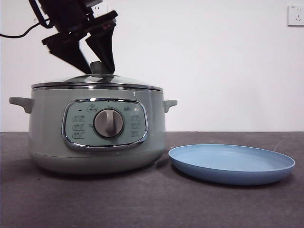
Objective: Take the potato out from the steamer,put the potato on the plate,close the lid
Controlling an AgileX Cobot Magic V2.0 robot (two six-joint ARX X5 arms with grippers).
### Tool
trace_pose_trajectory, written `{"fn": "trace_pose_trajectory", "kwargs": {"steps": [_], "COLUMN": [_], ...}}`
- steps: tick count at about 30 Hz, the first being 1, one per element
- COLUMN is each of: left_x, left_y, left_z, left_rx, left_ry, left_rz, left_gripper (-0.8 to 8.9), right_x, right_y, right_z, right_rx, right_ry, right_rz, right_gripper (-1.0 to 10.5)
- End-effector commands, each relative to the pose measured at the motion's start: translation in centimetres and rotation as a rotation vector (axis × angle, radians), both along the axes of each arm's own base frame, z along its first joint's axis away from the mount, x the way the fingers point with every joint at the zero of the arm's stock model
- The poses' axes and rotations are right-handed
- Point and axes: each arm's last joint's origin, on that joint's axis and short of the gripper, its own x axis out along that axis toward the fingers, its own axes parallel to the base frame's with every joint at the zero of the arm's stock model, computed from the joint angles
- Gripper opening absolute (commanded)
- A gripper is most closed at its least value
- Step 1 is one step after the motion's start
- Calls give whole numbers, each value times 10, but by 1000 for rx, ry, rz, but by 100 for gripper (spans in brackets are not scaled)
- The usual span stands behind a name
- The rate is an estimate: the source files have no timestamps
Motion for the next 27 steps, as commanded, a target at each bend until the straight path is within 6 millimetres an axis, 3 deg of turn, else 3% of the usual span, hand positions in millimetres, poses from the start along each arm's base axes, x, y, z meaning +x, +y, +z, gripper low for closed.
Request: {"fn": "trace_pose_trajectory", "kwargs": {"steps": [1, 8, 13, 20, 27], "left_x": [1, 1, 0, -9, -43], "left_y": [-1, -1, -1, 5, 31], "left_z": [-1, 8, 34, 104, 186], "left_rx": [16, -8, -35, -23, 2], "left_ry": [-9, -73, -141, -281, -419], "left_rz": [-14, -17, -18, -43, -13], "left_gripper": [-8, -8, -8, -8, -8], "right_x": [-1, -1, -1, -1, 6], "right_y": [0, 0, 0, 7, 22], "right_z": [1, 1, 1, 2, 1], "right_rx": [-2, 2, 14, 34, 46], "right_ry": [-6, -3, 10, 15, 11], "right_rz": [3, 5, 0, 22, 78], "right_gripper": [626, 626, 626, 626, 626]}}
